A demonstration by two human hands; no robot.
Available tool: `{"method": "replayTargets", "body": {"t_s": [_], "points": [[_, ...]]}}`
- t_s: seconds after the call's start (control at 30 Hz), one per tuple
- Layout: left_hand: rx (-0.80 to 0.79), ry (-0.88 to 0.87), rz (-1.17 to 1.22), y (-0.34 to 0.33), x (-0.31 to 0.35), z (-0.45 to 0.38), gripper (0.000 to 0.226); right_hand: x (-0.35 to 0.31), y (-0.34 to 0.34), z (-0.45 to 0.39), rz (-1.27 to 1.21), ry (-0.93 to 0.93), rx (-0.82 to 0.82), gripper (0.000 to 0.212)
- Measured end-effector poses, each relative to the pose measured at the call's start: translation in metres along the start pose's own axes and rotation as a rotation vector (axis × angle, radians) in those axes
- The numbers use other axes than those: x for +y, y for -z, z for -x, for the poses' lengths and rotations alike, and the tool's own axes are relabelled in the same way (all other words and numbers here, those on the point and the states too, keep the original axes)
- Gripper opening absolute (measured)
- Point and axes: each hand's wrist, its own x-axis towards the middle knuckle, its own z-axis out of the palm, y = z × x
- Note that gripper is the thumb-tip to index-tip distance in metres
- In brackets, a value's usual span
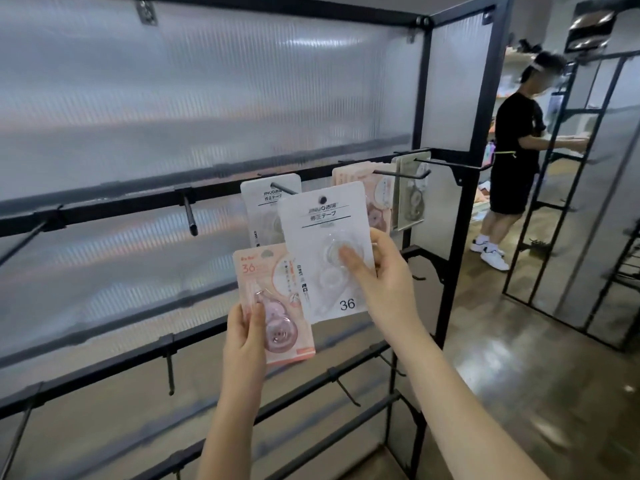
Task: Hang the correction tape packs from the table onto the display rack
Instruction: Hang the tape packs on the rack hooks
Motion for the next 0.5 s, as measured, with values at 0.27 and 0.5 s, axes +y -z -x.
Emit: {"method": "replayTargets", "body": {"t_s": [0.27, 0.5], "points": [[0.228, 0.006, -0.015, -0.001, 0.003, 0.0, 0.013, 0.027, -0.016, -0.035, -0.029, -0.102, -0.137, 0.016], [0.482, -0.033, -0.037, 0.0, 0.002, 0.03, 0.014, 0.069, -0.063, -0.094, -0.111, -0.365, -0.279, 0.052]]}}
